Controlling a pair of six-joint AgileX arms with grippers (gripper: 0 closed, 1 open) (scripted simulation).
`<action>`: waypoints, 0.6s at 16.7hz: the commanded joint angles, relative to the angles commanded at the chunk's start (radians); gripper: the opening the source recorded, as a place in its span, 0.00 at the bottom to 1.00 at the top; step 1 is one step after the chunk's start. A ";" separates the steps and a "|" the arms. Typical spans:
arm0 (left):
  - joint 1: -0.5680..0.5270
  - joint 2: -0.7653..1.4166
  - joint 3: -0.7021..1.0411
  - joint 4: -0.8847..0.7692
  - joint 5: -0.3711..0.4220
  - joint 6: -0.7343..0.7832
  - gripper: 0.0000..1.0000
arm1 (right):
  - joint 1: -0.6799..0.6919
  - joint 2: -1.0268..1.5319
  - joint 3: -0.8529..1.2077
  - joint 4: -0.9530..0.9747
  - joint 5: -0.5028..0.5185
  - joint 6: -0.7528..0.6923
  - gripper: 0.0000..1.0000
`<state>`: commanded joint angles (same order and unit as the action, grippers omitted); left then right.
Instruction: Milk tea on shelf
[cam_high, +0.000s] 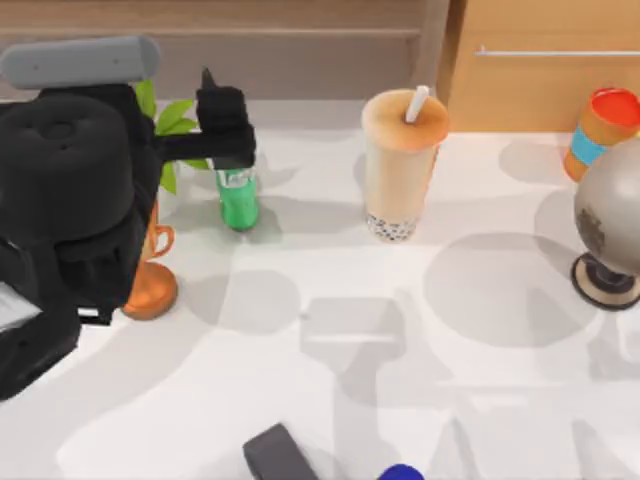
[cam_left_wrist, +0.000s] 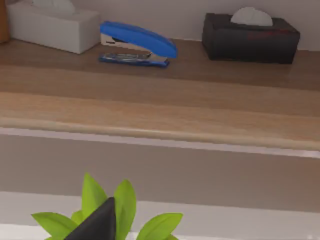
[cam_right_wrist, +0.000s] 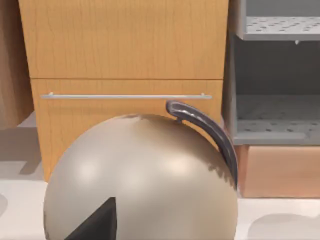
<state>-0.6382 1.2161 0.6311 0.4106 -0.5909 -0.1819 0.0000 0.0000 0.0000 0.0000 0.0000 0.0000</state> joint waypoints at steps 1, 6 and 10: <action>-0.052 0.110 0.052 0.034 -0.048 -0.015 1.00 | 0.000 0.000 0.000 0.000 0.000 0.000 1.00; -0.279 0.586 0.276 0.179 -0.258 -0.079 1.00 | 0.000 0.000 0.000 0.000 0.000 0.000 1.00; -0.394 0.813 0.389 0.253 -0.364 -0.112 1.00 | 0.000 0.000 0.000 0.000 0.000 0.000 1.00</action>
<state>-1.0319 2.0292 1.0203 0.6639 -0.9553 -0.2940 0.0000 0.0000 0.0000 0.0000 0.0000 0.0000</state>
